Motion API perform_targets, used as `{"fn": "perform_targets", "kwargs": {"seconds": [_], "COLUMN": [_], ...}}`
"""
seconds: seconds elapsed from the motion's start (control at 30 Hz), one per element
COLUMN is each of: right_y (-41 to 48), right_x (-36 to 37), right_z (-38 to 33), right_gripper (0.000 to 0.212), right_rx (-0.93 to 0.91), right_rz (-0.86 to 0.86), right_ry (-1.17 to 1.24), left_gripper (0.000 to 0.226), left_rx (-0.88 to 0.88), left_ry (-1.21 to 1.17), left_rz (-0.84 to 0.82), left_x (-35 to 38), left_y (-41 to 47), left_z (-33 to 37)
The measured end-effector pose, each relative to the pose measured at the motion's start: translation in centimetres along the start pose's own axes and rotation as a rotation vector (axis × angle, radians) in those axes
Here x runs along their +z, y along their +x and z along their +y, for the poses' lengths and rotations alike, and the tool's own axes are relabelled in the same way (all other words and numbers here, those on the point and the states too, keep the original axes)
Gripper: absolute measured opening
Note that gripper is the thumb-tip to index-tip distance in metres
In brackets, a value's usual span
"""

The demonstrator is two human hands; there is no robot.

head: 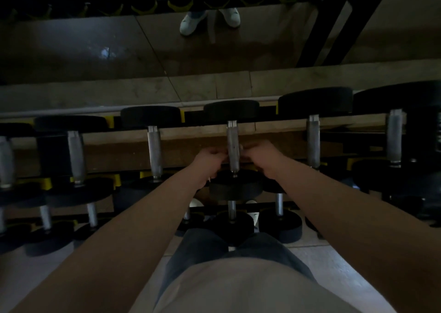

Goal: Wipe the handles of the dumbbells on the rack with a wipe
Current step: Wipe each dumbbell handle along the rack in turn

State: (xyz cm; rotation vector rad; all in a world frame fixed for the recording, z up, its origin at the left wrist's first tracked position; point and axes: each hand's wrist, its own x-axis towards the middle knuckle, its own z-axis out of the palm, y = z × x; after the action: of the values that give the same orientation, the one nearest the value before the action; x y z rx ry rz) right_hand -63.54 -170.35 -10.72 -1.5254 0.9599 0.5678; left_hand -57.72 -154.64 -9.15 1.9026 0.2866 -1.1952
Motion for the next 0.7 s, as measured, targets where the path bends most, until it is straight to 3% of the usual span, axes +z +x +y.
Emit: {"fn": "perform_targets", "kwargs": {"seconds": [0.07,0.17,0.33,0.47,0.6,0.7], "right_y": [-0.2,-1.1,-3.0,-3.2,-2.4,-2.1], "right_x": [-0.2,-0.1,0.2,0.2,0.5,0.0], "right_z": [-1.1,-1.6,2.2,2.1,-1.3,-1.9], "right_gripper": [0.029,0.027,0.023,0.021,0.021,0.022], "right_rx": [-0.167,-0.383,-0.572,-0.747,-0.708,-0.762], "right_rz": [0.137,0.265,0.186,0.244,0.317,0.323], "right_ry": [0.052,-0.293,-0.890,-0.848,-0.707,-0.908], "left_gripper": [0.030,0.028,0.026,0.026,0.014,0.021], "left_rx": [-0.002,-0.004,0.058,0.104,0.091,0.102], "left_ry": [-0.002,-0.015,-0.005,0.002,-0.009,-0.027], "left_rz": [0.003,0.021,0.020,0.050,0.054,0.038], "left_x": [0.1,0.1,0.1,0.2,-0.1,-0.4], "left_y": [0.0,-0.1,-0.4,-0.6,-0.6,-0.9], "left_z": [-0.2,-0.2,-0.3,-0.5,-0.7,-1.0]}}
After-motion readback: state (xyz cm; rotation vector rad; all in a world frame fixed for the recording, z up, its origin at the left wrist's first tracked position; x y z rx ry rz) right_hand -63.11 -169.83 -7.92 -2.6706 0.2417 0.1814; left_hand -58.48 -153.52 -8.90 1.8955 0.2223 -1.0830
